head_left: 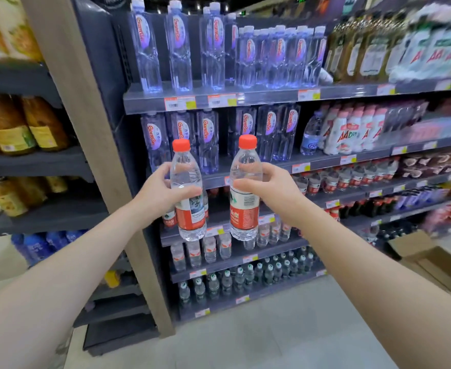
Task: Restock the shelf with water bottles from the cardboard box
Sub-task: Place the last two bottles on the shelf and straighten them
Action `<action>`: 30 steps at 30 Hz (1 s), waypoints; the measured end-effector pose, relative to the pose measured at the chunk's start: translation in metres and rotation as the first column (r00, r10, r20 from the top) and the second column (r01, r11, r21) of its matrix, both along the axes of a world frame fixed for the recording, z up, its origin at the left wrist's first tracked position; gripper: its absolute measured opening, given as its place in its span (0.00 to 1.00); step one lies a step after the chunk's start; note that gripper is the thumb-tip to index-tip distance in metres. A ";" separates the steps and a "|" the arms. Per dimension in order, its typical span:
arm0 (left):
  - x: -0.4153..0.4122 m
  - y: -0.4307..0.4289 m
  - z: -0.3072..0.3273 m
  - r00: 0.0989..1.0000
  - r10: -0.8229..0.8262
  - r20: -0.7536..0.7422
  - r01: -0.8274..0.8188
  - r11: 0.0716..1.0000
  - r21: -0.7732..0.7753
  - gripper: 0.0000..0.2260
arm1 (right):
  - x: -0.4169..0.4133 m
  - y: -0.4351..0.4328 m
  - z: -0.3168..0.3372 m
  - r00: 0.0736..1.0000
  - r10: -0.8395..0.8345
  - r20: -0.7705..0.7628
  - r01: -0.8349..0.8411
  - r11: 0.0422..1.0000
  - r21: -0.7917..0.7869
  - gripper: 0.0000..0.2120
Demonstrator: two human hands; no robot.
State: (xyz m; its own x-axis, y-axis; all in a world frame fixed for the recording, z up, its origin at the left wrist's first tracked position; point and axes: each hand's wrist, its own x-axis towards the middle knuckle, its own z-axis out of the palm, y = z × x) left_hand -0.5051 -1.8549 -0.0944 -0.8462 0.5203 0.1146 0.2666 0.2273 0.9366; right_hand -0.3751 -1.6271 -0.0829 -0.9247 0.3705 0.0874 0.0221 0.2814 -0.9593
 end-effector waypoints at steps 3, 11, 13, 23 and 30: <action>-0.019 0.020 -0.006 0.999 -0.006 -0.048 0.006 1.000 0.007 0.22 | -0.019 0.017 -0.005 1.000 0.023 0.015 -0.023 1.000 0.008 0.23; -0.079 0.054 -0.058 0.995 0.023 -0.094 -0.028 0.999 -0.044 0.25 | -0.094 0.050 -0.052 0.988 0.110 0.111 -0.120 0.989 0.082 0.20; -0.093 0.057 -0.078 0.996 0.033 -0.082 -0.037 0.998 -0.044 0.25 | -0.112 0.057 -0.068 0.980 0.151 0.131 -0.165 0.981 0.105 0.20; -0.148 0.075 -0.219 0.984 0.161 -0.073 -0.169 0.976 -0.134 0.28 | -0.195 0.103 -0.212 0.968 0.228 0.106 -0.242 0.961 0.137 0.25; -0.186 0.100 -0.342 0.942 0.262 -0.210 -0.268 0.963 -0.003 0.22 | -0.253 0.133 -0.336 0.929 0.369 -0.012 -0.349 0.890 0.292 0.25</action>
State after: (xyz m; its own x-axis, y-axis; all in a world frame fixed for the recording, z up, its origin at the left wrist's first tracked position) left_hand -0.6913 -1.7547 -0.4365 -0.9135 0.2864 0.2888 0.3794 0.3440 0.8589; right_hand -0.6286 -1.4943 -0.4187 -0.9786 -0.0344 0.2030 -0.1915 0.5146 -0.8358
